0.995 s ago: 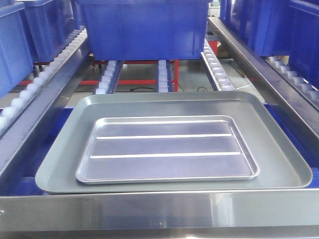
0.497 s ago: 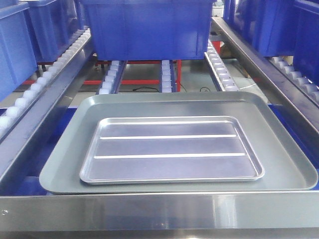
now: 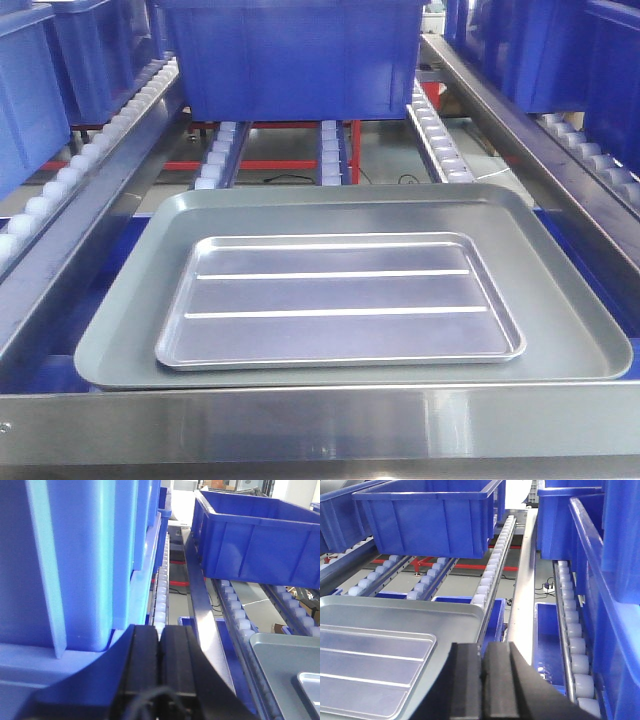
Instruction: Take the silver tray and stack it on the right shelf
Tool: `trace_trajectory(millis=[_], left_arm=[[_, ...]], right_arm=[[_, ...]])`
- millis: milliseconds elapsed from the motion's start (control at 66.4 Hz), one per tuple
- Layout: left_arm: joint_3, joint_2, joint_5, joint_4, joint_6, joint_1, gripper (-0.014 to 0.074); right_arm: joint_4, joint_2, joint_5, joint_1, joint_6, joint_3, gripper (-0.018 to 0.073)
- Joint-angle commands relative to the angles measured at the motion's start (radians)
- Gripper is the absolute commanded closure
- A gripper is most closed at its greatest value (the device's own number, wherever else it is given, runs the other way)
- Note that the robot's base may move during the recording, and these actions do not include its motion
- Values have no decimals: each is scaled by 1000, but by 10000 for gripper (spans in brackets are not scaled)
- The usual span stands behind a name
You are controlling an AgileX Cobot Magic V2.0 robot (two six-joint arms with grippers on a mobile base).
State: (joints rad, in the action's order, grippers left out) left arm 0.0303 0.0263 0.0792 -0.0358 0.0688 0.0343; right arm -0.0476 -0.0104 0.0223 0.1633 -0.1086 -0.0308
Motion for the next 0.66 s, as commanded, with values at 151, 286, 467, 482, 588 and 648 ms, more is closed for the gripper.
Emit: trace_trajectory(millis=[151,286,467,482,588,648], left_arm=[[26,11,91,8,-3,0,687],[26,11,91,1,-3,0,687],[26,11,91,-20,-3,0,687],[26,11,91,-20,-3,0,687],[26,11,91,-20,-3,0,687],[26,11,91,-20,-3,0,687]], right_arm=[[1,-18,-84,-4,12,1,510],[1,-18,-84,-4,12,1,510],[1,-18,-84,-4,12,1,510],[1,-18,-84,-4,12,1,510],[1,-18,-84,-4,12,1,510],[1,-18,-84,-4,12,1,510]])
